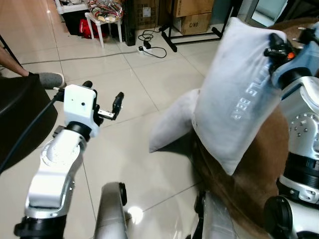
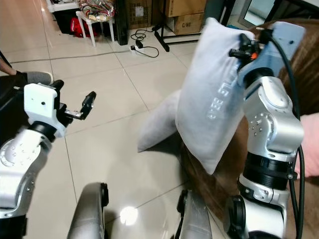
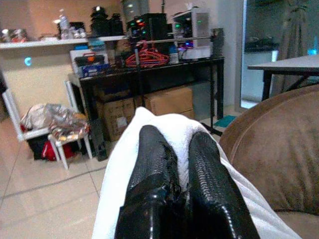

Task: Move the pillow to the sofa from floor

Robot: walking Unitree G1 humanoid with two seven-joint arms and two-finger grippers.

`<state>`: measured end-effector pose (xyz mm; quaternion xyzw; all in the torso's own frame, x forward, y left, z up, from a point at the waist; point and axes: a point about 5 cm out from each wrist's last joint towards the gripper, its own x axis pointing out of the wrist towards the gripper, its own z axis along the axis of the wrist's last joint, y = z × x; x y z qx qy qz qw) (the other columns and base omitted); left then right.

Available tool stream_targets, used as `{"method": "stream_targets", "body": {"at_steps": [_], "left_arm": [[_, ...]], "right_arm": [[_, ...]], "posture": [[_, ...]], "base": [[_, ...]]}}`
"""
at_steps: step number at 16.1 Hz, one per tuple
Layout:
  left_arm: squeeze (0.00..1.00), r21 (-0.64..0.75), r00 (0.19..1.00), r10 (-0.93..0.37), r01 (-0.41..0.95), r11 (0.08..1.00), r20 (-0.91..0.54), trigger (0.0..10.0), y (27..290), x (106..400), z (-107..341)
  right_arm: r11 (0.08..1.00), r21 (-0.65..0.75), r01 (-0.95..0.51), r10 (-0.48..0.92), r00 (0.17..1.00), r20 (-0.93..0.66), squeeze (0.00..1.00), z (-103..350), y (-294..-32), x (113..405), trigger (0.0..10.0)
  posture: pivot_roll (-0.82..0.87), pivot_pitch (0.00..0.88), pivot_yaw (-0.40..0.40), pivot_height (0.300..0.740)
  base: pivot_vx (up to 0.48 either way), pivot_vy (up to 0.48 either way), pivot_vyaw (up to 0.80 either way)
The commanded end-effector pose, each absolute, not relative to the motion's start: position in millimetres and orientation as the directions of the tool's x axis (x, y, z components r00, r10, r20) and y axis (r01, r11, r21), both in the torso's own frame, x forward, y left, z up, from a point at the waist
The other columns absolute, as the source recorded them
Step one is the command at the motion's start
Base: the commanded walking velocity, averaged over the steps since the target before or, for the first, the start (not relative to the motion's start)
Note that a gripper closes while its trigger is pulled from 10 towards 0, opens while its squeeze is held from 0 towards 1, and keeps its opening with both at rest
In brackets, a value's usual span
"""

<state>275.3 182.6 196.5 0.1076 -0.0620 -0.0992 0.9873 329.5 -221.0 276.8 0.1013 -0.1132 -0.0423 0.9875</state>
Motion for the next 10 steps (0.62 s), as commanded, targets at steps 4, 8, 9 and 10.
{"method": "stream_targets", "body": {"at_steps": [4,8,9,10], "left_arm": [[0.00,0.247,0.961,-0.255,0.222,0.943,0.109,10.0,182.3,277.9,204.2],[0.00,0.269,0.961,-0.256,0.219,0.938,0.108,10.0,181.1,278.9,204.8],[0.00,0.280,0.962,-0.252,0.215,0.936,0.102,10.0,183.1,278.4,204.1],[0.00,0.290,0.964,-0.247,0.210,0.934,0.096,10.0,185.2,278.4,202.4]], "right_arm": [[0.983,0.145,0.110,-0.155,0.924,0.349,0.00,307.2,-241.9,319.7,10.0],[0.984,0.117,0.137,-0.167,0.937,0.307,0.00,292.0,-243.8,316.6,10.0],[0.982,0.110,0.157,-0.183,0.939,0.290,0.00,285.0,-244.6,317.1,10.0],[0.978,0.103,0.183,-0.205,0.941,0.269,0.00,276.5,-246.1,317.2,10.0]], "posture": [[-0.02,0.000,-0.036,0.634],[-0.02,0.000,-0.036,0.669],[-0.02,0.000,-0.036,0.684],[-0.02,0.000,-0.036,0.699]], "base": [[0.000,0.000,0.00],[0.000,0.000,0.00],[0.000,0.000,0.00],[0.000,0.000,0.00]]}}
